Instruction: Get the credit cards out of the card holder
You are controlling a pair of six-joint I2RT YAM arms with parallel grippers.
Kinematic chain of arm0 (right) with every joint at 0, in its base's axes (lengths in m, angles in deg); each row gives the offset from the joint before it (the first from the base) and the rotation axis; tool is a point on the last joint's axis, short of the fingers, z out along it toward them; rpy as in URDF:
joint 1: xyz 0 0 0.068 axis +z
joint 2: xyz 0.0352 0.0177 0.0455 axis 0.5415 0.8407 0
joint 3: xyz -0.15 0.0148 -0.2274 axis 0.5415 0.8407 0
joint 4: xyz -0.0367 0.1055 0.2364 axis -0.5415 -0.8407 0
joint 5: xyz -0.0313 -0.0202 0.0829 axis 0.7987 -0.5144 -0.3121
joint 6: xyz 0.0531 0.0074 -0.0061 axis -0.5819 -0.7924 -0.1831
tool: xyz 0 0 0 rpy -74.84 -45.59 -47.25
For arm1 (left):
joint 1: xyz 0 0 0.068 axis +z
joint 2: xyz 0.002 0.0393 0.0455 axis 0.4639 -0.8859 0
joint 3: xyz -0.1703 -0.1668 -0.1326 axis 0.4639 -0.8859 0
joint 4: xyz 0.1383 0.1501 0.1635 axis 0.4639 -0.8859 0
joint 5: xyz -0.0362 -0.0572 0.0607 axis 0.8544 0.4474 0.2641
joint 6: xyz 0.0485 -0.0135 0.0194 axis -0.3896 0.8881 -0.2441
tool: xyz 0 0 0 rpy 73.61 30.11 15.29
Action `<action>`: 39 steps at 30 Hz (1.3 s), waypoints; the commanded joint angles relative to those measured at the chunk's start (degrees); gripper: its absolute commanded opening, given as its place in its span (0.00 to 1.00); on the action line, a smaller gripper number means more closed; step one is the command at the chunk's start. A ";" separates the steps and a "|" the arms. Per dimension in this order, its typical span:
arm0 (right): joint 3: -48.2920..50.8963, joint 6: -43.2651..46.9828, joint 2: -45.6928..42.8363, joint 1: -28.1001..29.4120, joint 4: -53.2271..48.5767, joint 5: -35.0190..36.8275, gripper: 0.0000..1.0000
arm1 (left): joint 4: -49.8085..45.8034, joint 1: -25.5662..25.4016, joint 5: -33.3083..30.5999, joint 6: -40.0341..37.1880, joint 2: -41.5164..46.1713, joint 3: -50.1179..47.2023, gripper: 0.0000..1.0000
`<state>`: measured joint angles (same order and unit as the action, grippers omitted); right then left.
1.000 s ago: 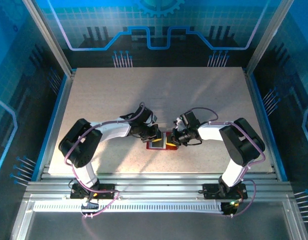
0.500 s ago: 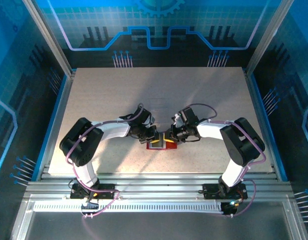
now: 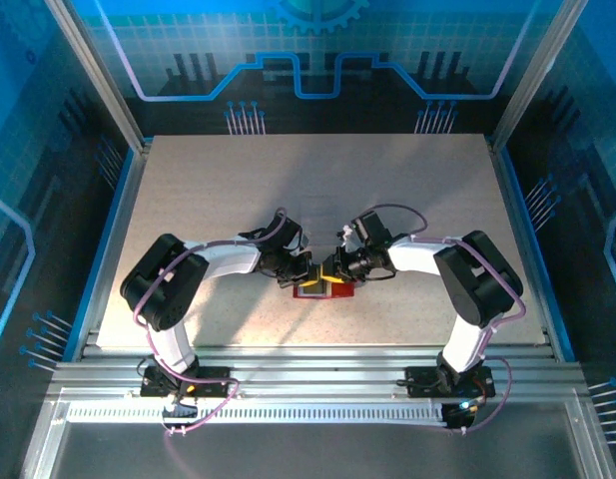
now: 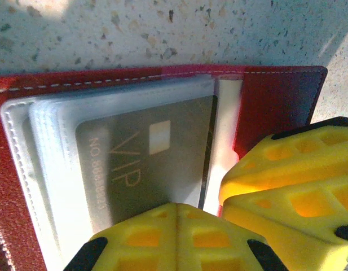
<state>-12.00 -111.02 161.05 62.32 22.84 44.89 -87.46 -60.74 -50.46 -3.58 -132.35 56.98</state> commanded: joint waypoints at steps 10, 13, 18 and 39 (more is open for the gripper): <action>-0.88 -0.02 2.22 1.29 -0.17 -1.08 0.17 | -1.65 0.49 0.20 -1.17 -0.52 -0.92 0.05; -0.89 0.43 2.27 1.35 -0.98 -0.56 0.19 | -1.52 0.44 0.32 -1.10 -0.44 -0.93 0.05; -0.87 0.78 2.32 1.39 -1.98 -0.17 0.21 | -1.51 0.45 0.42 -0.98 -0.22 -0.92 0.05; -3.46 3.72 0.67 1.61 -7.71 2.10 0.29 | -2.22 0.54 0.60 -0.87 0.42 -0.58 0.06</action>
<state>-14.39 -108.53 162.36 63.15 18.18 45.90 -87.66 -60.48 -50.46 -3.56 -132.35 56.98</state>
